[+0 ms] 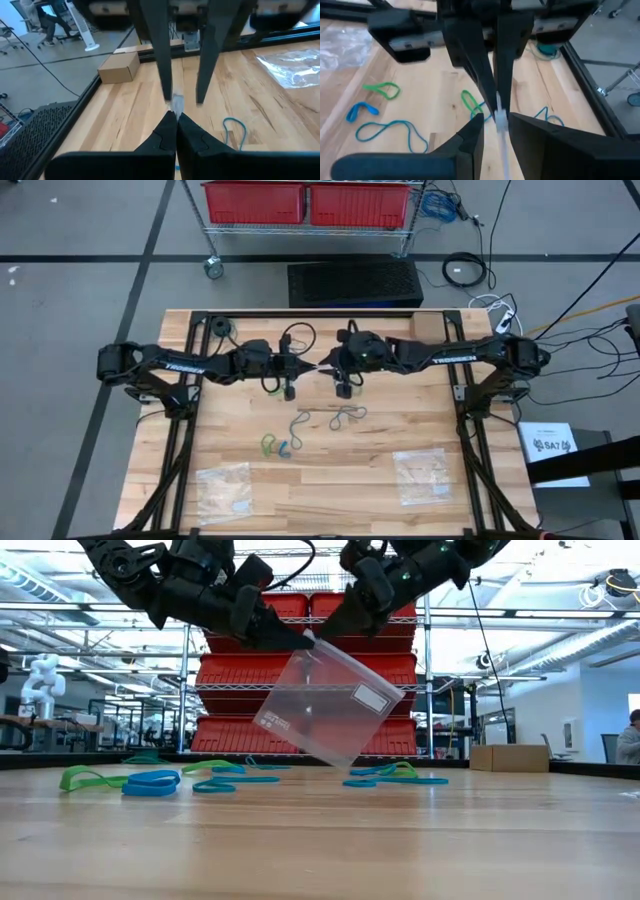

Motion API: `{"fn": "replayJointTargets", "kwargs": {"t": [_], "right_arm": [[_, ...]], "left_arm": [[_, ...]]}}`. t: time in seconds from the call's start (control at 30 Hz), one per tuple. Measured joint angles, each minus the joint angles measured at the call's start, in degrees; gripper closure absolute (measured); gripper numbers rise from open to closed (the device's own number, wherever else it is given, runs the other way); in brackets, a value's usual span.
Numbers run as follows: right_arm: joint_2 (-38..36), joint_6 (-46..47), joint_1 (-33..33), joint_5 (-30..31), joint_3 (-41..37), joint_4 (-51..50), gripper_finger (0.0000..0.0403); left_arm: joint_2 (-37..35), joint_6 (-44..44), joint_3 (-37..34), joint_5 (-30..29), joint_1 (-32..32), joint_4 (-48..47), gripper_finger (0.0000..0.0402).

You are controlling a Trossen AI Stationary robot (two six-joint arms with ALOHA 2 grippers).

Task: Sort rubber bands
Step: Open the top zip bag

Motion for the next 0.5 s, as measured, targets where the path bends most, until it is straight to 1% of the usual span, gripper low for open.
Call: {"fn": "replayJointTargets", "kwargs": {"t": [0.17,0.23,0.4,0.5], "right_arm": [[1.4,0.7,0.0,0.2,0.0,1.1,0.0326],[1.4,0.8,0.0,0.3,0.0,1.2,0.0339],[1.4,0.4,0.0,0.4,0.0,1.6,0.039],[1.4,0.1,0.0,0.4,0.0,1.3,0.0393]], "left_arm": [[0.0,0.0,0.0,0.1,0.0,0.4,0.0401],[0.0,0.0,0.0,0.3,0.0,0.3,0.0401],[0.0,-0.1,0.0,0.3,0.0,-0.5,0.0401],[0.0,-0.1,0.0,-0.1,0.0,-0.7,0.0401]]}}
